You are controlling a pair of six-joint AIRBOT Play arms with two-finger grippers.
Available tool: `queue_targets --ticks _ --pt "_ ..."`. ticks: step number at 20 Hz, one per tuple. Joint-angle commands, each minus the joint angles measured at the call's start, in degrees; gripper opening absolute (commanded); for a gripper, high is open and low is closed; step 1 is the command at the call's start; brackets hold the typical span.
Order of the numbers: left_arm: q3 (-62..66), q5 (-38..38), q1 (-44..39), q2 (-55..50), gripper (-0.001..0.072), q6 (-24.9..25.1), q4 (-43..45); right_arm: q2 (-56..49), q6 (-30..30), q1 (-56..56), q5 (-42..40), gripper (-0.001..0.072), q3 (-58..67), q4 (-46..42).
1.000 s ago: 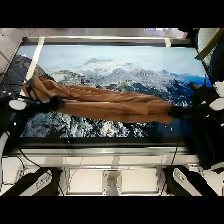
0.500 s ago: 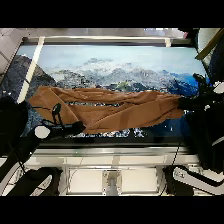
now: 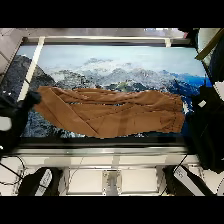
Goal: Fold the clothes and pants, and hang the long-sleeved shirts on hangers.
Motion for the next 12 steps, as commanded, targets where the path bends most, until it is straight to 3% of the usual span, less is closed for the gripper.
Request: queue_targets --ticks 1,5,12 --pt "8.68 -14.60 14.84 -10.84 0.0575 1.55 5.18 2.99 -0.15 -0.11 -1.18 0.0443 0.04 11.58" --pt "19.47 -19.12 12.46 -28.44 0.0502 3.08 4.98 2.99 1.40 6.25 -3.61 0.0442 0.04 14.95" --pt "33.81 -11.87 5.46 -47.19 0.0503 0.50 4.96 2.99 9.46 14.49 -3.41 0.0442 0.04 14.93"
